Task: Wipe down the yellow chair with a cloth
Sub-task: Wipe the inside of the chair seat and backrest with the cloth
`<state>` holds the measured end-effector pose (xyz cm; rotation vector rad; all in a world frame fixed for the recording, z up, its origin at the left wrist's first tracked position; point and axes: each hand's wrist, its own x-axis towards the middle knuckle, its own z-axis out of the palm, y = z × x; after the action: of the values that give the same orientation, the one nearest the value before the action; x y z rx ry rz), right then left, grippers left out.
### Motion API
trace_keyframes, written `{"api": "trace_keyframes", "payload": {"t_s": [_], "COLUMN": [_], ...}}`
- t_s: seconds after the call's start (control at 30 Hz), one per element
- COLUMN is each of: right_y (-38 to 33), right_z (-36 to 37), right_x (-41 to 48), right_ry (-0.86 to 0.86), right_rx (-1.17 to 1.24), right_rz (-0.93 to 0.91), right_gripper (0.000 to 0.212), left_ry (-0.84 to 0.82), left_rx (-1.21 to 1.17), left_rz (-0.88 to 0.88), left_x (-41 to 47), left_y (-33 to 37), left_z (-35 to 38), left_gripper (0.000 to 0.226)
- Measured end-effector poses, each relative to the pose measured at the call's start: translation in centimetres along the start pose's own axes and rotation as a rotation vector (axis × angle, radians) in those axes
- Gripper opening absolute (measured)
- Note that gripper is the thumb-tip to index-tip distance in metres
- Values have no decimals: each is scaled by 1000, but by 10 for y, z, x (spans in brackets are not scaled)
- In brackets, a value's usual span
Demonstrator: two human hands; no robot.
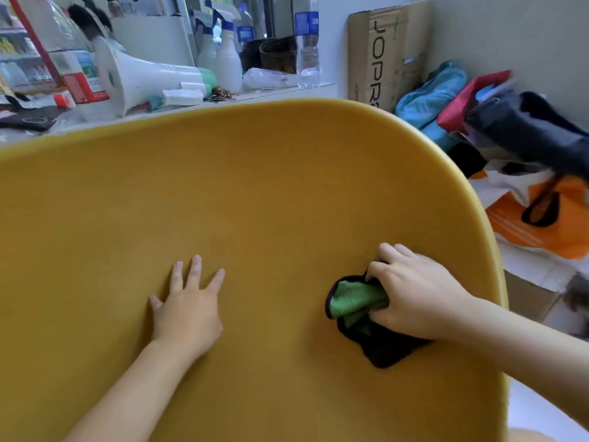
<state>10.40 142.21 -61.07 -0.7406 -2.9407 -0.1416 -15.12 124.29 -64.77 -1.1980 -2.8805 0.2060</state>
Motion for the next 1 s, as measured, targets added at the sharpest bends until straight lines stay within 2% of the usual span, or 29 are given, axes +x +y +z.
{"api": "trace_keyframes", "payload": {"t_s": [0.1,0.17,0.2,0.27,0.33,0.37,0.43,0.53,0.6,0.63,0.7,0.77,0.8,0.83,0.9,1.0], "right_y": [-13,8,23,54,65,60,31,-13,-17,-16,-15,-14,-15,-18,-20,-16], "right_z": [-7,-28,-43,-76,-90,-81,-50,-12,-12,-19,-39,-58,-67,-75,-91,-111], "right_x": [-33,-26,-15,8,15,9,-22,-64,-64,-61,-59,-60,-61,-62,-59,-50], "right_ry": [-183,-217,-156,91,304,320,211,-40,-167,-207,-212,-137,-105,-87,-60,-47], "right_rx": [77,-65,-178,-338,-329,-314,-283,-88,102,302,925,1425,1561,1642,1652,1443], "right_rz": [-134,-208,-196,-47,159,197,142,4,60,149,349,435,430,423,444,411], "right_gripper": [41,40,41,41,36,34,28,27,38,42,44,45,47,48,51,63], "left_ry": [-100,-64,-38,-35,-55,-76,-125,-234,-320,-395,-557,-599,-576,-532,-400,-165], "left_rx": [-39,19,53,62,12,-17,-78,-212,-477,-716,-1265,-1544,-1606,-1643,-1689,-1824], "left_rz": [62,117,143,146,93,72,72,199,324,352,346,379,409,425,401,359], "left_x": [-23,-29,-26,-26,-32,-37,-45,-62,-79,-89,-112,-127,-131,-135,-141,-143], "left_y": [21,19,13,8,15,23,39,56,67,74,88,99,105,112,123,121], "left_z": [16,26,29,36,40,40,37,18,-3,-15,-38,-51,-55,-58,-66,-77], "left_gripper": [74,75,75,77,78,77,76,66,45,38,43,56,60,59,44,15]}}
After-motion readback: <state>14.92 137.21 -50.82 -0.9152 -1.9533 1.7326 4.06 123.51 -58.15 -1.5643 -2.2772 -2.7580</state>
